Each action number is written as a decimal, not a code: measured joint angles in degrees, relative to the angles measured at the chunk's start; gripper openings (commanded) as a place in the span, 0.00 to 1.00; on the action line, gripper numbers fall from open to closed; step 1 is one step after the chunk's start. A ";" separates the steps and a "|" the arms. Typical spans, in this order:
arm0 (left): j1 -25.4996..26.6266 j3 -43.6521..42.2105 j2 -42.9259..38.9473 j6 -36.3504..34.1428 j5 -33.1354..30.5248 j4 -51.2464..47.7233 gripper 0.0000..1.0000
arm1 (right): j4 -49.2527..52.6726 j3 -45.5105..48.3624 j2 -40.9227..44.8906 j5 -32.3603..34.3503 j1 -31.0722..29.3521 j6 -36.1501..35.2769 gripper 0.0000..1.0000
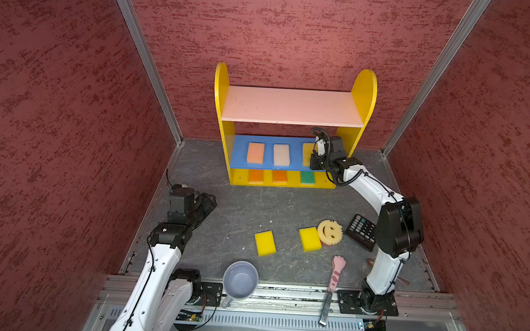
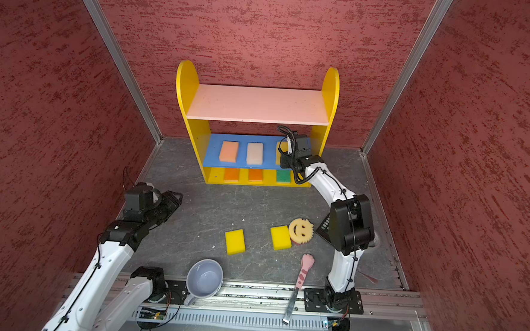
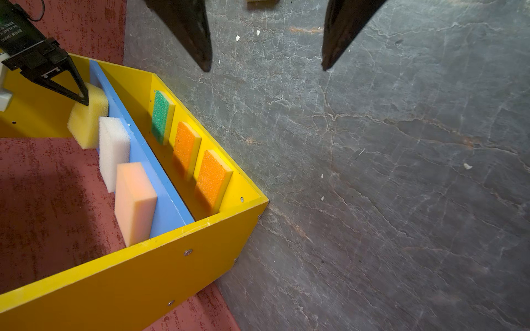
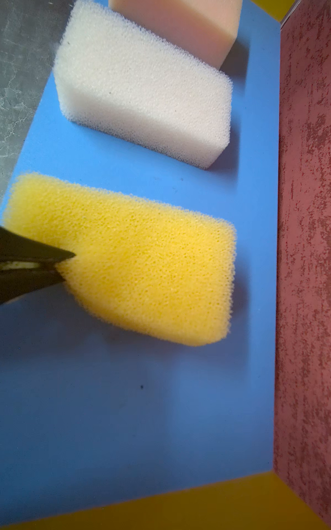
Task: Place and organize the cleaning sponges onto the shelf
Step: 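Set the pale yellow sponge beside the white sponge and open the right gripper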
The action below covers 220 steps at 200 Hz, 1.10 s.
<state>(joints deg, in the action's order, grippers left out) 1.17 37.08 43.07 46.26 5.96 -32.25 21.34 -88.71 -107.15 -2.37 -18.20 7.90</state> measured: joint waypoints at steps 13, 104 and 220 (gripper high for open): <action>0.00 0.00 0.00 0.24 0.02 -0.02 0.61 | 0.04 0.00 0.00 0.00 0.07 -0.04 0.10; 0.00 0.00 0.13 1.53 0.17 0.20 0.61 | 0.63 0.00 0.00 0.79 0.70 -1.51 0.37; 0.02 0.00 0.98 1.49 0.37 0.66 0.61 | 1.16 0.00 0.42 2.60 1.11 -1.51 0.56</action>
<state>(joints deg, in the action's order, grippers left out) 1.19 37.08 44.05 47.75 6.33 -31.59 22.50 -88.71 -106.74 0.23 -17.08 6.39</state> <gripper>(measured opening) 0.612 0.556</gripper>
